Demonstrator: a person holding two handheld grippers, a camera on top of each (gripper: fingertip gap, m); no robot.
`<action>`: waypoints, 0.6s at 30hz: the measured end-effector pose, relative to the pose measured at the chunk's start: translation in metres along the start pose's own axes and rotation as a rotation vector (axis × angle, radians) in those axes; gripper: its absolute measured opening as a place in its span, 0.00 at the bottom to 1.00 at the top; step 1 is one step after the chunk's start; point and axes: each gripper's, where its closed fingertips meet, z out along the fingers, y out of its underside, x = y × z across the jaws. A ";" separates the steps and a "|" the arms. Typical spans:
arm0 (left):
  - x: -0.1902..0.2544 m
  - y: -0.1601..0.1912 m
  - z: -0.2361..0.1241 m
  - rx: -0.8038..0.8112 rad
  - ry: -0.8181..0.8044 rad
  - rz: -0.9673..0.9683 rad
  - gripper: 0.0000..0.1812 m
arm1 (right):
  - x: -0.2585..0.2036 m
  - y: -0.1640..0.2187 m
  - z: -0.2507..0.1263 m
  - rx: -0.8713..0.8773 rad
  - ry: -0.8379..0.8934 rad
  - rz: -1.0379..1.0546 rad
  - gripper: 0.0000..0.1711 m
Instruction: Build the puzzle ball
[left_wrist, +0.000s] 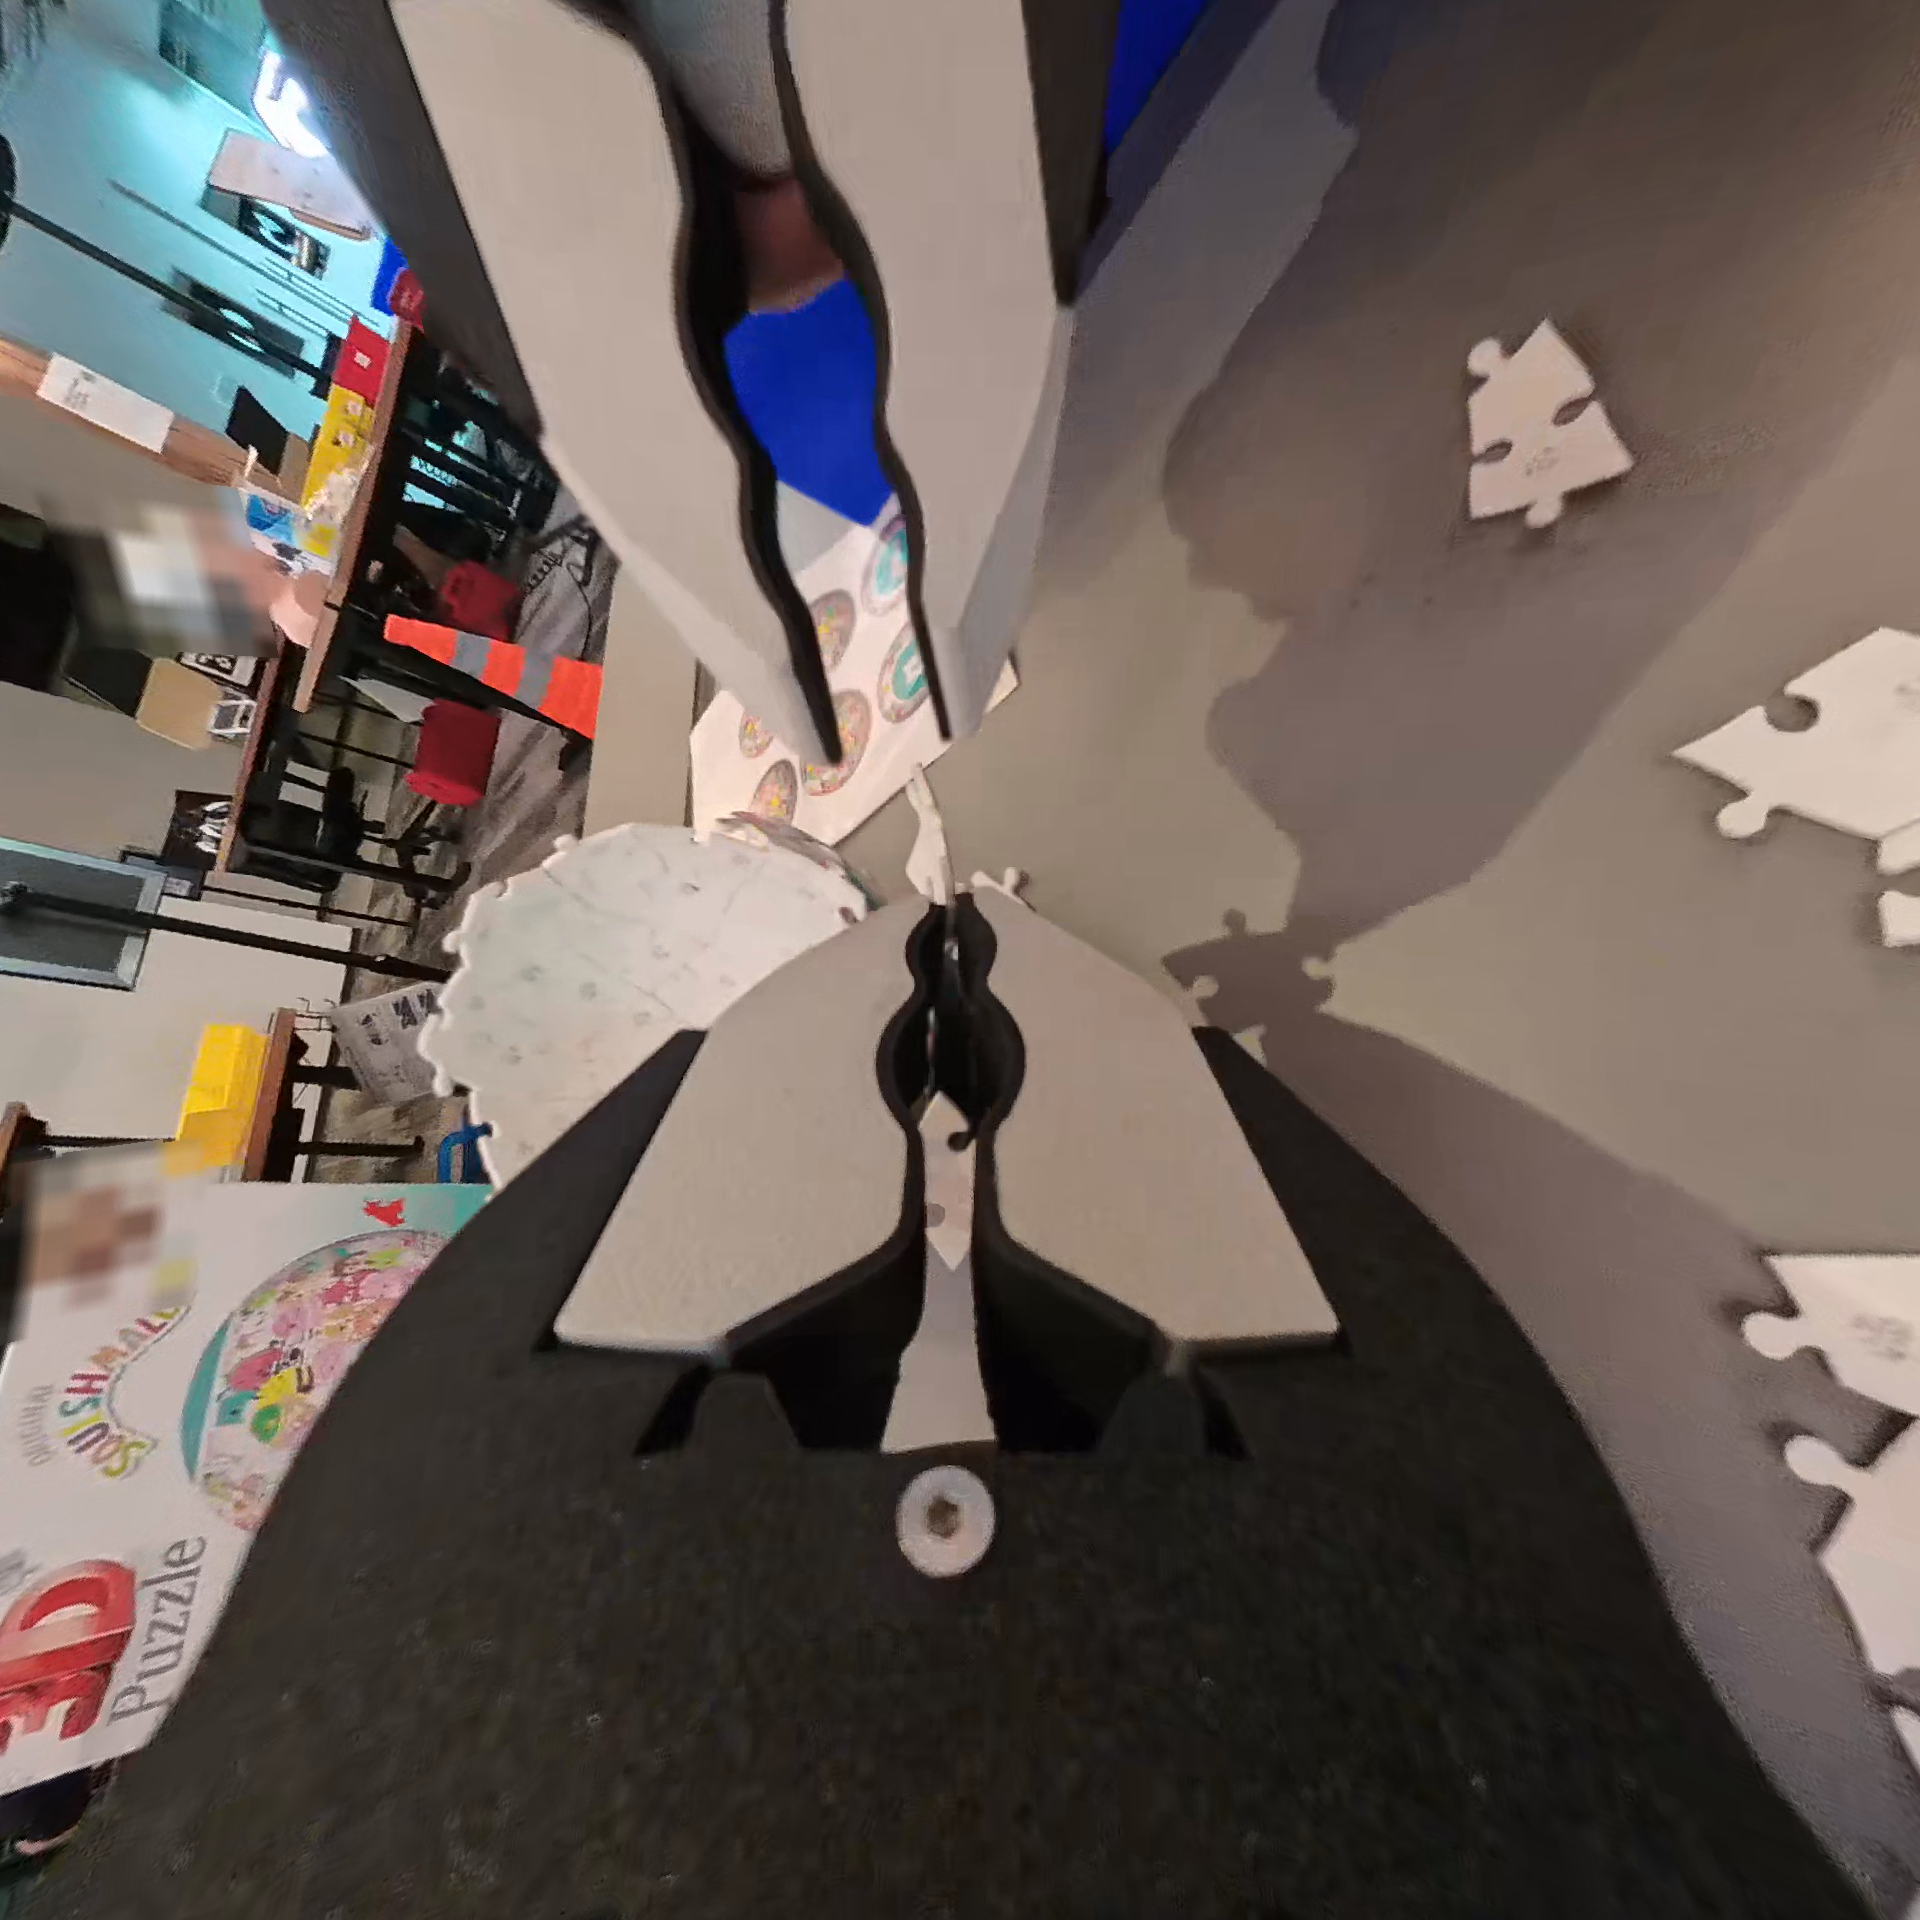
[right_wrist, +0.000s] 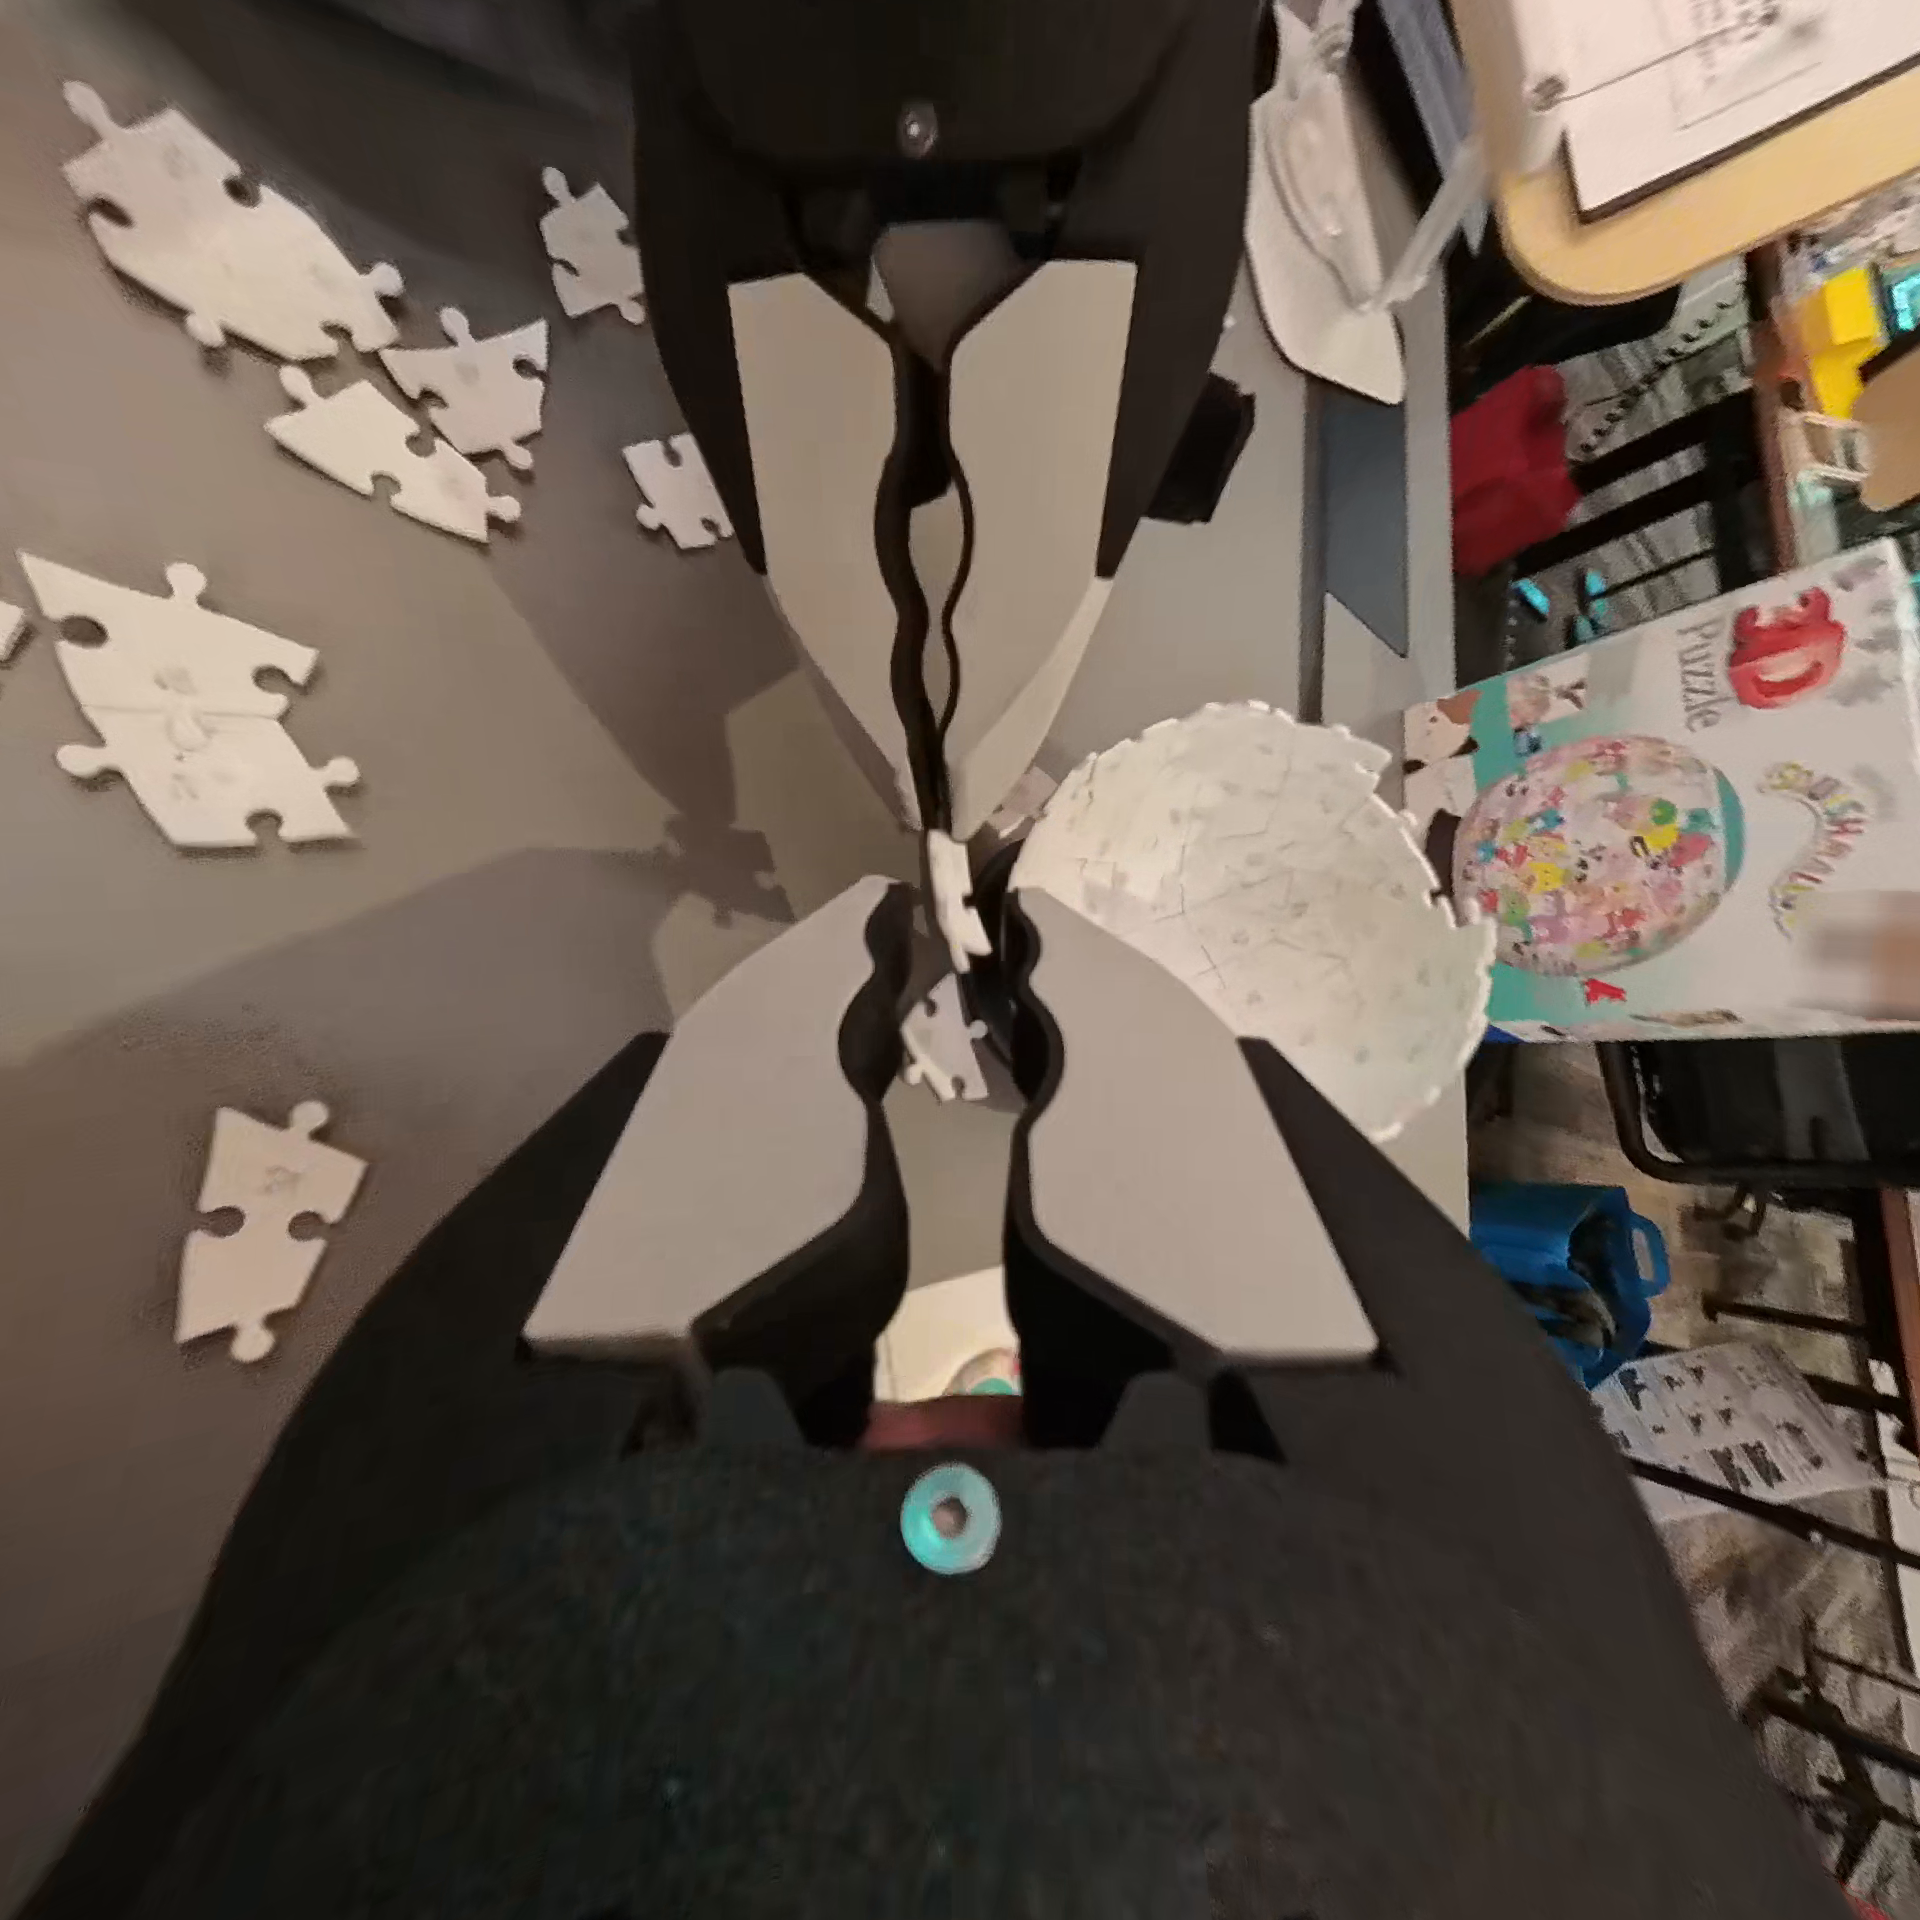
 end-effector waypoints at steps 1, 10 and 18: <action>-0.002 0.000 0.000 0.009 -0.005 -0.004 0.01 | 0.000 -0.001 0.004 0.005 -0.022 -0.007 0.08; -0.002 0.014 -0.001 0.045 -0.028 -0.140 0.02 | -0.001 0.002 0.027 -0.104 -0.048 -0.148 0.01; -0.003 0.015 0.000 -0.001 -0.047 -0.158 0.05 | -0.002 0.012 0.040 -0.186 -0.118 -0.129 0.01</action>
